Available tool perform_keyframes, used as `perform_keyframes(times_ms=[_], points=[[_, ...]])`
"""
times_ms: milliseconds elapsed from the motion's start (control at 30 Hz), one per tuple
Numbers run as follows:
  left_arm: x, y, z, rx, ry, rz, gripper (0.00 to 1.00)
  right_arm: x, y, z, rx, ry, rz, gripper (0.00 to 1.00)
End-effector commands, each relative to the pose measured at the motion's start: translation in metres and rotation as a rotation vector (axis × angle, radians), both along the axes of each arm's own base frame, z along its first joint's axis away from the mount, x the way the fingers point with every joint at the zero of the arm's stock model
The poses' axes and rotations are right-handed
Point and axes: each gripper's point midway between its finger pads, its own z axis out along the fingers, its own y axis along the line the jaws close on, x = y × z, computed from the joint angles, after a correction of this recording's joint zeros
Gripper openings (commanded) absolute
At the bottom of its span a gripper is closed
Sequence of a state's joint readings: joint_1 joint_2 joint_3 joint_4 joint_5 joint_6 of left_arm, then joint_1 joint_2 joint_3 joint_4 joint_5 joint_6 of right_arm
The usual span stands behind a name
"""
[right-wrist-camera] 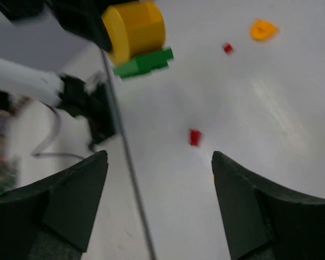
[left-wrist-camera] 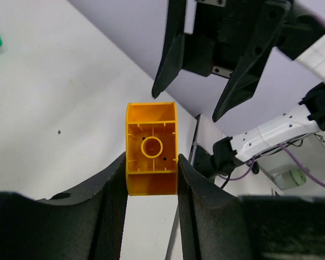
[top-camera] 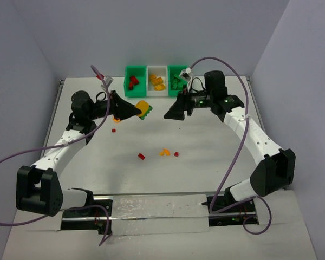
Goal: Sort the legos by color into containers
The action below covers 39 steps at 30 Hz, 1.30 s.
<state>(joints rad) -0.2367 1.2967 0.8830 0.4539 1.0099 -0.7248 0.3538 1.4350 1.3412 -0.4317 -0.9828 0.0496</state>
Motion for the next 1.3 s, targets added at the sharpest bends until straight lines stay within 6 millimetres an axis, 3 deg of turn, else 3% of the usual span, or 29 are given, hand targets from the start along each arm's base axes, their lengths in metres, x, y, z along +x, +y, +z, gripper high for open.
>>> perform_keyframes(times_ms=[0,167,300,400,733,1067,1200,1267], points=[[-0.014,-0.008,0.044,-0.156,-0.055,-0.061,0.0,-0.014,0.027,0.065,0.311,0.184,0.154,0.77],[-0.029,-0.021,0.052,-0.224,-0.019,-0.11,0.0,-0.016,0.04,0.085,0.404,0.228,0.225,0.83],[-0.031,-0.024,0.051,-0.231,-0.004,-0.107,0.0,-0.018,0.051,0.087,0.392,0.212,0.26,0.9],[-0.031,-0.025,0.048,-0.23,0.013,-0.112,0.0,-0.015,0.055,0.078,0.355,0.217,0.252,0.9],[-0.026,-0.026,0.042,-0.227,0.044,-0.094,0.0,-0.029,0.054,0.056,0.276,0.188,0.263,0.82],[-0.025,-0.026,0.04,-0.225,0.06,-0.093,0.0,-0.025,0.057,0.05,0.256,0.191,0.242,0.54],[-0.026,-0.026,0.036,-0.221,0.071,-0.091,0.0,-0.024,0.059,0.052,0.263,0.194,0.244,0.52],[-0.027,-0.026,0.034,-0.22,0.076,-0.091,0.0,-0.025,0.059,0.054,0.269,0.192,0.247,0.56]])
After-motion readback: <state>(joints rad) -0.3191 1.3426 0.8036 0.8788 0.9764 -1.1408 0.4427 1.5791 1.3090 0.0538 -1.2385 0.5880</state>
